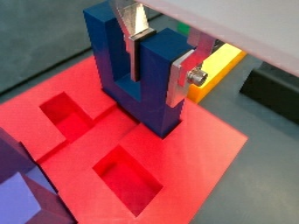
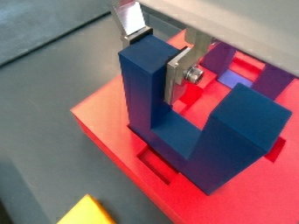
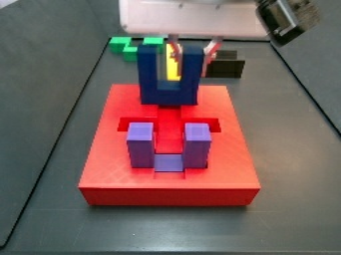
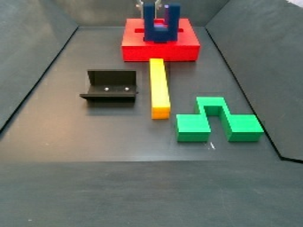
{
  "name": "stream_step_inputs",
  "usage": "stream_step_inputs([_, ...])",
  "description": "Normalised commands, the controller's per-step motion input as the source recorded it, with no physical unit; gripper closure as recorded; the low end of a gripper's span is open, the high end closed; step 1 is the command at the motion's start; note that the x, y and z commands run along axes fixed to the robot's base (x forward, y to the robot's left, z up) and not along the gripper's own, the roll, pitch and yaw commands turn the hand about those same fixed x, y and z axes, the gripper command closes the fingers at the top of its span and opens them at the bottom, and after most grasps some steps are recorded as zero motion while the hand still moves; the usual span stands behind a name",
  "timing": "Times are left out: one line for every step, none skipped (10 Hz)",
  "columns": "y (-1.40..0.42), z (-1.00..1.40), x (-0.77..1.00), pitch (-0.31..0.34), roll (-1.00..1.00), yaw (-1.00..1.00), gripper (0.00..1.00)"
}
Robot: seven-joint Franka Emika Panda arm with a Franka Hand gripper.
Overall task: Pick up the blue object. Move up. Move to above the board. Insert the blue object.
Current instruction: Insert the blue object.
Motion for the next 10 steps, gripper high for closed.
stream_step_inputs([0.0,-0.13,-0.12,-0.051,0.0,0.0,1.0])
stream_step_inputs([0.0,-0.21,0.0,-0.046,0.0,0.0,1.0])
stream_step_inputs([0.0,-0.39,0.01,-0.084,0.0,0.0,1.0])
stream_step_inputs([0.0,-0.62,0.13,-0.081,0.08,0.0,1.0])
stream_step_inputs([0.0,-0.61,0.19,-0.04,0.12,0.0,1.0])
stream_step_inputs([0.0,-0.53,0.26,0.0,0.16,0.0,1.0])
stream_step_inputs([0.0,-0.47,0.25,0.0,0.17,0.0,1.0])
stream_step_inputs([0.0,-0.21,0.09,0.03,0.13,0.0,1.0])
stream_step_inputs([0.0,0.0,0.0,0.0,0.01,0.0,1.0])
stream_step_inputs([0.0,-0.08,0.0,0.0,0.15,0.0,1.0])
